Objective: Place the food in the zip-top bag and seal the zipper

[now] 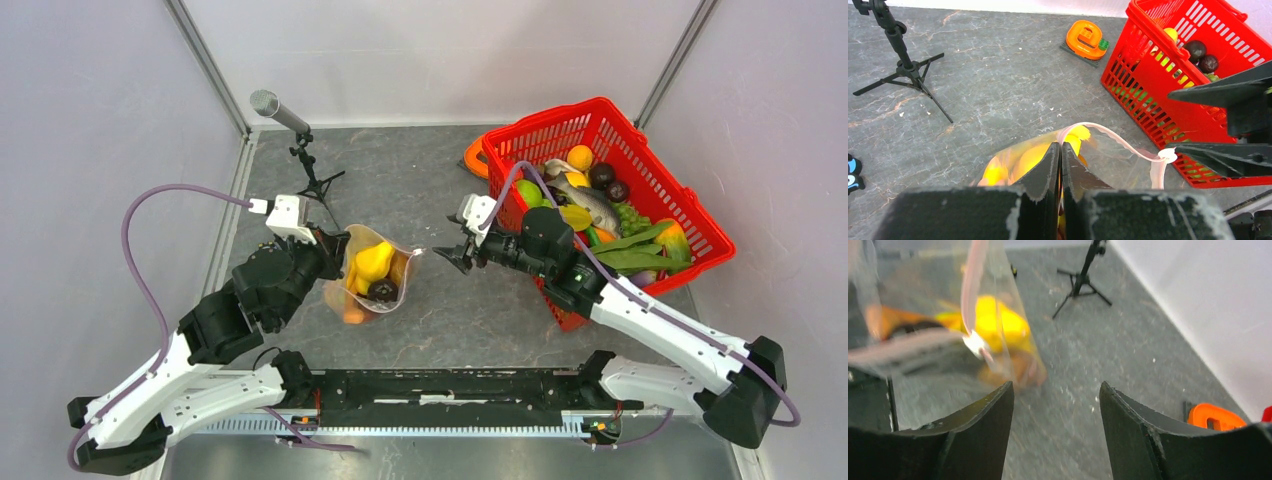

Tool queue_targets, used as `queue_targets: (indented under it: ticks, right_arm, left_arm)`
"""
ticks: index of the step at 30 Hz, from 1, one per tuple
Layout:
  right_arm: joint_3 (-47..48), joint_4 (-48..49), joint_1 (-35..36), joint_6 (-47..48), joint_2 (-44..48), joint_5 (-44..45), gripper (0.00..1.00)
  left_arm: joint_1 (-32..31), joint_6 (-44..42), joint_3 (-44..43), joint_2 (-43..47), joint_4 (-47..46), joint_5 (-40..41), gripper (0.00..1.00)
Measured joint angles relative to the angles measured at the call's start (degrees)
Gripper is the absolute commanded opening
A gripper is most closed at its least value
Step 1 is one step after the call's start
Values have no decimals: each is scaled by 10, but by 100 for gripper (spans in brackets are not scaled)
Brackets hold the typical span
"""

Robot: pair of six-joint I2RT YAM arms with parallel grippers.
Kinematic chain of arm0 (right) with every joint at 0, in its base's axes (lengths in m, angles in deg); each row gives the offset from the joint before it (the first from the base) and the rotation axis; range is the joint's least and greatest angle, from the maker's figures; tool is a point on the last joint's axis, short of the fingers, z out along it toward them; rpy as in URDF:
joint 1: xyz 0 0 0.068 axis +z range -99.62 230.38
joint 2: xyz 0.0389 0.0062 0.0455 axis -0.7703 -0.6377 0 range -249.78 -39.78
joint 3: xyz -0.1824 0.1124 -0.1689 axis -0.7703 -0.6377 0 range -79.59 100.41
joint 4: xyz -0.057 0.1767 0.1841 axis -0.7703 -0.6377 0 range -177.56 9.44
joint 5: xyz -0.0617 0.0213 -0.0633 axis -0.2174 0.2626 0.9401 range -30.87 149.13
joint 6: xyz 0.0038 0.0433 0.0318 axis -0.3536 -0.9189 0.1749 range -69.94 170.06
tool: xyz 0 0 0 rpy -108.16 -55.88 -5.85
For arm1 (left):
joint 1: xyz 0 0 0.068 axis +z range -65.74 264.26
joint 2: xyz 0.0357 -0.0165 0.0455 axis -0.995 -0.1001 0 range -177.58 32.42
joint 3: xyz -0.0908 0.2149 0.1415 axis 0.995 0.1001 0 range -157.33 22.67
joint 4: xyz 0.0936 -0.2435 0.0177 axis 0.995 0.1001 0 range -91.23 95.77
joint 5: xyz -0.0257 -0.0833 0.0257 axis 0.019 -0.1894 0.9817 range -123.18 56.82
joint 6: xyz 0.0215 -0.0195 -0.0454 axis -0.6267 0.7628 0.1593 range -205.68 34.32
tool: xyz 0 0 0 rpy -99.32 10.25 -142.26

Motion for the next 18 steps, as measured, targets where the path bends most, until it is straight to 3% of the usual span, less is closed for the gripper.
queue_targets:
  ticks: [7, 10, 18]
  right_arm:
    - [-53, -9, -33, 98, 19, -129, 72]
    - [-54, 1, -32, 130, 15, -165, 64]
    - [-12, 17, -33, 170, -82, -238, 58]
  left_arm:
    - [0, 0, 0, 0, 0, -1, 9]
    - [0, 0, 0, 0, -2, -6, 9]
    - [0, 0, 0, -4, -3, -20, 10]
